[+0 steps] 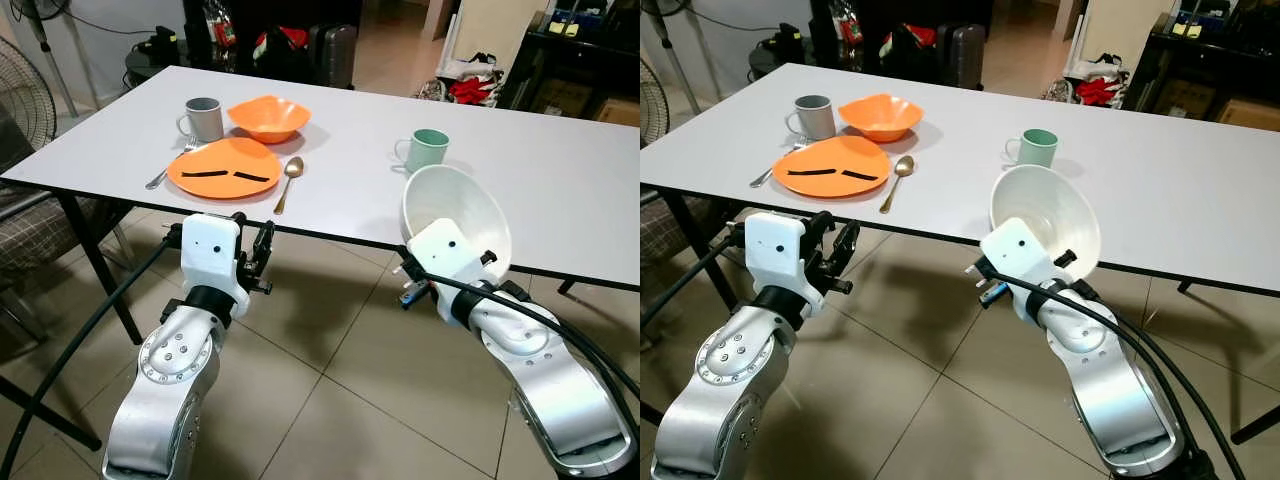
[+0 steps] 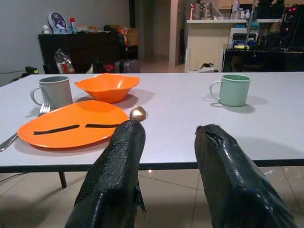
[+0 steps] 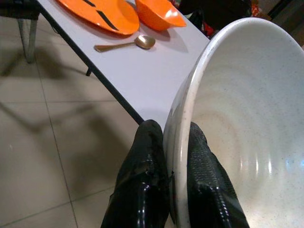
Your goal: Setting the table
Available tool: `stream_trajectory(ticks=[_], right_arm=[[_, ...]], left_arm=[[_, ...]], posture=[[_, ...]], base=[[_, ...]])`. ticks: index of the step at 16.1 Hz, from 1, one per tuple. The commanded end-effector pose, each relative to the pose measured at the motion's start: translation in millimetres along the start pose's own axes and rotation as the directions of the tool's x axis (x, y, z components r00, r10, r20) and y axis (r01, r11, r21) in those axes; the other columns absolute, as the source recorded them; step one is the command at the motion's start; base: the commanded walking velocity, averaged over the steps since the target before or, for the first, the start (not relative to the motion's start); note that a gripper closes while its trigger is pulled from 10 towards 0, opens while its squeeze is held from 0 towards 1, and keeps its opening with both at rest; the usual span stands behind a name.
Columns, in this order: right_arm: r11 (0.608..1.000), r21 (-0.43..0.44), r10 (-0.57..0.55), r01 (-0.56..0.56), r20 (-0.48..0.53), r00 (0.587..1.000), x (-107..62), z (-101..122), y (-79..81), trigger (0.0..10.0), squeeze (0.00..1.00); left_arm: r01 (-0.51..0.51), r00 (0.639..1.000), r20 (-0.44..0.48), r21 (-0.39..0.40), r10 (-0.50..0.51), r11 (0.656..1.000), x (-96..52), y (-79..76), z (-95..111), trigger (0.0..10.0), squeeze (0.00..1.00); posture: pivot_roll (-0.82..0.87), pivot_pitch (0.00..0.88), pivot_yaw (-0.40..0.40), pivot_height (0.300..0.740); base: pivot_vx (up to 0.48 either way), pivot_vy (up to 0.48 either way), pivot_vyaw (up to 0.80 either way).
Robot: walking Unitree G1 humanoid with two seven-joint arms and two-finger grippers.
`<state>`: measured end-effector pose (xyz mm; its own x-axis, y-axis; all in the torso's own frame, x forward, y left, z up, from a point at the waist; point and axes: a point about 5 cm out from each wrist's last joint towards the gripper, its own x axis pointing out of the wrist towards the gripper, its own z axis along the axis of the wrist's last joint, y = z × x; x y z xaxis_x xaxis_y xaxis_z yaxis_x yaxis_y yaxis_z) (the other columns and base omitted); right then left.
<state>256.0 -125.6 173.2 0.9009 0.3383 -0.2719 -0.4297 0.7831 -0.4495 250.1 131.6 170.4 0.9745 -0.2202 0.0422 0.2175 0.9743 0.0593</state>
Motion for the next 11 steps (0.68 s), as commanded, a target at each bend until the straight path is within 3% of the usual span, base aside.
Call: stream_trajectory(ticks=[1,3,9,11], right_arm=[[0.999,0.036,-0.027,0.026,0.033,0.999,-0.4,6.2,-6.9,10.0,0.00],[0.998,0.057,-0.034,0.031,0.035,0.999,-1.2,6.4,-7.8,10.0,0.00],[0.993,0.093,-0.075,0.072,0.024,0.997,-3.5,4.9,-12.5,10.0,0.00],[0.993,0.095,-0.079,0.076,0.022,0.997,-3.7,4.9,-14.3,10.0,0.00]], left_arm=[[0.020,1.000,0.009,-0.008,-0.019,1.000,2.2,-1.5,1.3,10.0,0.00],[0.026,1.000,0.010,-0.010,-0.026,1.000,2.6,-2.5,1.7,10.0,0.00],[0.067,0.998,0.022,-0.015,-0.067,0.998,4.8,-6.7,3.9,10.0,0.00],[0.063,0.998,0.025,-0.020,-0.063,0.998,5.7,-7.0,4.2,10.0,0.00]], posture=[[-0.13,0.000,-0.029,0.740],[-0.14,0.000,-0.028,0.740],[-0.15,0.000,-0.024,0.740],[-0.15,0.000,-0.031,0.740]], base=[[0.000,0.000,0.00],[0.000,0.000,-0.32],[0.000,0.000,-0.79],[0.257,0.000,-0.80]])
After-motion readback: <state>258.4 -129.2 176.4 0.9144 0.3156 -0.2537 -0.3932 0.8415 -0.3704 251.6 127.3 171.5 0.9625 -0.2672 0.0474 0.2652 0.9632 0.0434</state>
